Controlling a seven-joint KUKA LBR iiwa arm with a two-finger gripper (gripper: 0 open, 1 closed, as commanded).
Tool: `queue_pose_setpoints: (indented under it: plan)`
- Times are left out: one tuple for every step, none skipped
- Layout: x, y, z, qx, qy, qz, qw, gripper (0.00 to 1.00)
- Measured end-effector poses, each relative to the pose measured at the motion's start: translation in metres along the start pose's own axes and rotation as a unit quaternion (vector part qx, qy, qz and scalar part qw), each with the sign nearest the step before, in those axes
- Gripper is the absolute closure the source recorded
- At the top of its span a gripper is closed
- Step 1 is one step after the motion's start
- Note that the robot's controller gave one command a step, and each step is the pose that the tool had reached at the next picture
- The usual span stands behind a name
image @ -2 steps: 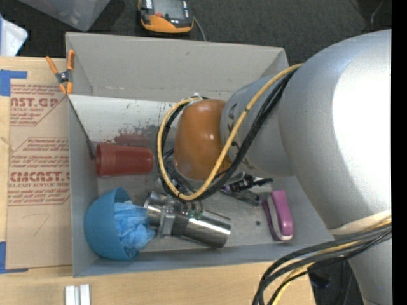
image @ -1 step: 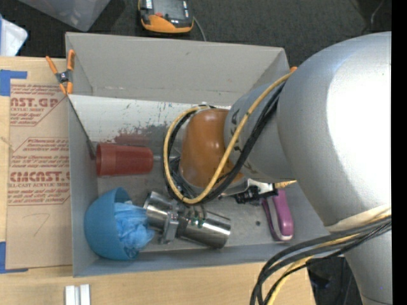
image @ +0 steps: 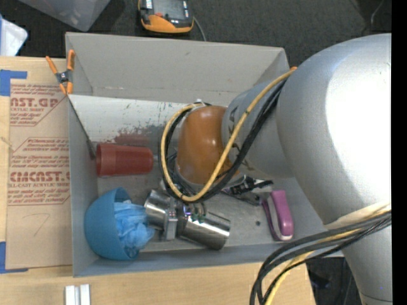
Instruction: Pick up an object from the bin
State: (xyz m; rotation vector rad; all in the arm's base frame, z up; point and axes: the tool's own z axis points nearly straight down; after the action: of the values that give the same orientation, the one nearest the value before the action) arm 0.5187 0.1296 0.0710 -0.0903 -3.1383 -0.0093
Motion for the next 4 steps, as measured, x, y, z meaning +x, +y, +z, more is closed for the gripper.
queue_pose_setpoints:
  plan:
    - [0.010,-0.012,-0.006,0.002,0.0031,0.043,0.9991,1.00]
    - [0.010,-0.012,-0.006,0.002,0.0034,0.043,0.9991,1.00]
    - [0.010,-0.012,-0.006,0.002,0.0034,0.043,0.9991,1.00]
    - [0.008,-0.001,-0.051,0.001,0.0027,0.047,0.9989,1.00]
